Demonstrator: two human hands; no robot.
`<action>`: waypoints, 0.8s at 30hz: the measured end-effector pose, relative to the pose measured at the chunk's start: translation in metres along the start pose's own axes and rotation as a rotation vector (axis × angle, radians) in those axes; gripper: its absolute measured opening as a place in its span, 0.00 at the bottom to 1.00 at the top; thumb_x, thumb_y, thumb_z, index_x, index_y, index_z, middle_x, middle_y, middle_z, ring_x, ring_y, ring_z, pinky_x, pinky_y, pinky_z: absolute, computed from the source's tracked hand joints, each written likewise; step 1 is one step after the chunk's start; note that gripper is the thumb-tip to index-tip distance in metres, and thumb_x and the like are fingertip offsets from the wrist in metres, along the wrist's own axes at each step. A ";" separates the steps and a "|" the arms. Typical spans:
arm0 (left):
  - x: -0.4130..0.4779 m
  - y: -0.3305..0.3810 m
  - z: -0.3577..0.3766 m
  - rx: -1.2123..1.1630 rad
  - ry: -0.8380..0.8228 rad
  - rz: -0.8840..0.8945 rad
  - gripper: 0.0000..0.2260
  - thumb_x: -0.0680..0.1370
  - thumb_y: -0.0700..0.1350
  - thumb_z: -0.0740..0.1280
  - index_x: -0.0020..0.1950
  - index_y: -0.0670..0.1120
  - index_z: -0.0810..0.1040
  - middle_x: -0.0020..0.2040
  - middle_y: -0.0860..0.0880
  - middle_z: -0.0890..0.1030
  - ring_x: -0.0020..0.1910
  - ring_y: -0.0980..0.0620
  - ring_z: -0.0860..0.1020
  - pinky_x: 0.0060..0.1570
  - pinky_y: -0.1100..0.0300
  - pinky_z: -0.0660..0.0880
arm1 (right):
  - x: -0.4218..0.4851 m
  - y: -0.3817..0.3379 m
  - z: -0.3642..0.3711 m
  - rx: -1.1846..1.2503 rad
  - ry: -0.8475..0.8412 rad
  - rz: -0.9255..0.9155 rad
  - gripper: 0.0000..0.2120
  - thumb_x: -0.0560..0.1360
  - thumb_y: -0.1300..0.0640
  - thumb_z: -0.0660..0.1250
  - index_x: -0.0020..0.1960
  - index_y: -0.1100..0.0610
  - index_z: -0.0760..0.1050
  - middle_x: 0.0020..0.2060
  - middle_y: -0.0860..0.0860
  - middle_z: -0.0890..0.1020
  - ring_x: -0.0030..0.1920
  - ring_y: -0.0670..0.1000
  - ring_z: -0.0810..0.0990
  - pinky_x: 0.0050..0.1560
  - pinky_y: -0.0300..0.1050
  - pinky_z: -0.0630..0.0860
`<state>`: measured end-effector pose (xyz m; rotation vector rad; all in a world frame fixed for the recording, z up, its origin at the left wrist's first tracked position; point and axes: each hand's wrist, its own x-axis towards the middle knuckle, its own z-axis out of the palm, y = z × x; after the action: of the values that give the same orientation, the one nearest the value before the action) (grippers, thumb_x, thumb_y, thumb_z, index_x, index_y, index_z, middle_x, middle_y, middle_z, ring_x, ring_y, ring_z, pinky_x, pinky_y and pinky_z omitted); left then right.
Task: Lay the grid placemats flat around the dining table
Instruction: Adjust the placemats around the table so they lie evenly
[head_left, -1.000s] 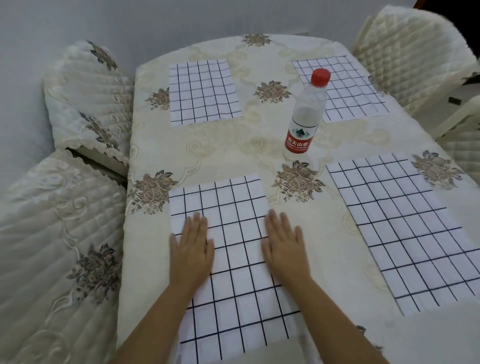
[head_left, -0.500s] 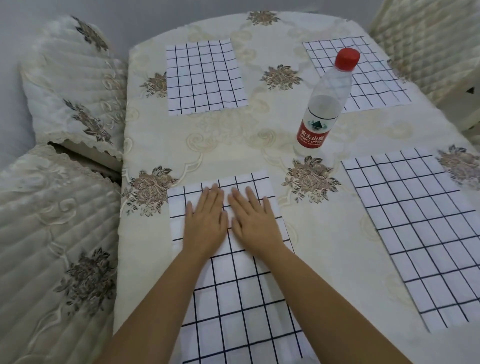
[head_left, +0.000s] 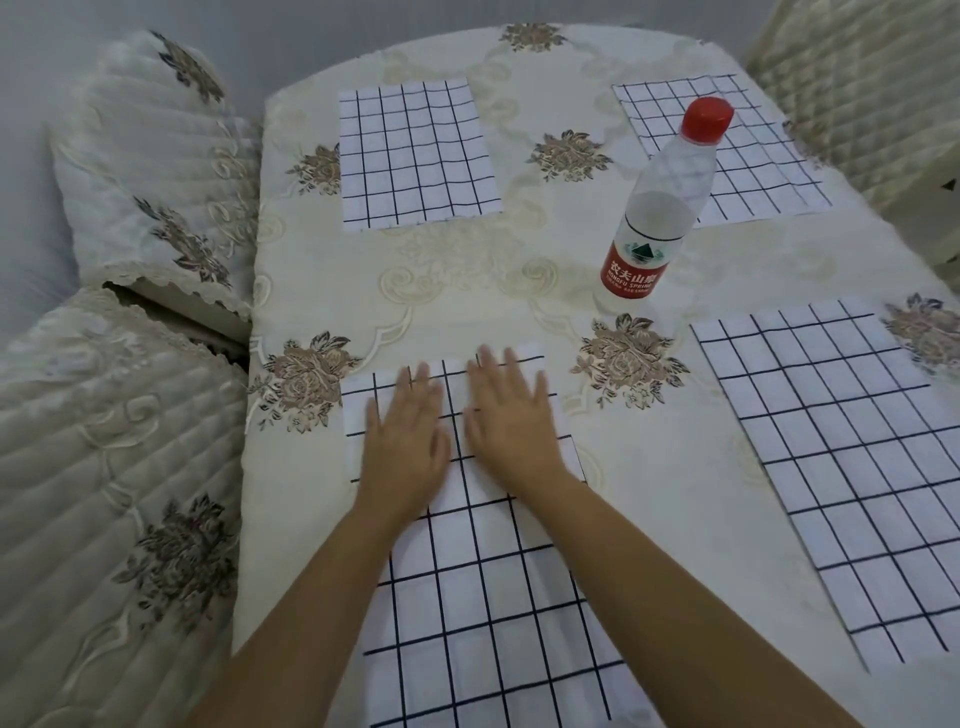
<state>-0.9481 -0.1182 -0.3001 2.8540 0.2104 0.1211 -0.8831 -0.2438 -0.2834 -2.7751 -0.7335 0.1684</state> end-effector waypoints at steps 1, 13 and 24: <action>-0.007 0.007 0.004 0.012 -0.035 0.030 0.25 0.77 0.49 0.50 0.72 0.43 0.65 0.73 0.44 0.65 0.73 0.47 0.57 0.66 0.36 0.59 | -0.010 -0.002 0.005 -0.019 -0.049 -0.045 0.25 0.73 0.50 0.52 0.65 0.57 0.73 0.66 0.54 0.74 0.66 0.58 0.73 0.58 0.64 0.72; -0.097 -0.023 -0.025 -0.071 -0.067 -0.550 0.31 0.75 0.53 0.40 0.76 0.41 0.51 0.77 0.44 0.49 0.77 0.46 0.47 0.72 0.41 0.47 | -0.095 0.071 -0.021 0.087 -0.059 0.331 0.36 0.72 0.43 0.35 0.75 0.59 0.54 0.76 0.53 0.54 0.76 0.57 0.53 0.70 0.62 0.55; -0.179 0.047 -0.007 0.063 -0.216 -0.144 0.23 0.75 0.48 0.53 0.68 0.44 0.71 0.68 0.45 0.73 0.65 0.44 0.73 0.55 0.38 0.72 | -0.207 0.053 -0.001 -0.019 -0.139 0.115 0.30 0.75 0.45 0.41 0.75 0.51 0.55 0.75 0.46 0.52 0.75 0.50 0.52 0.70 0.60 0.56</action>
<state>-1.1188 -0.1883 -0.2911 2.8740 0.3791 -0.2261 -1.0371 -0.3914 -0.2881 -2.8477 -0.6097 0.3820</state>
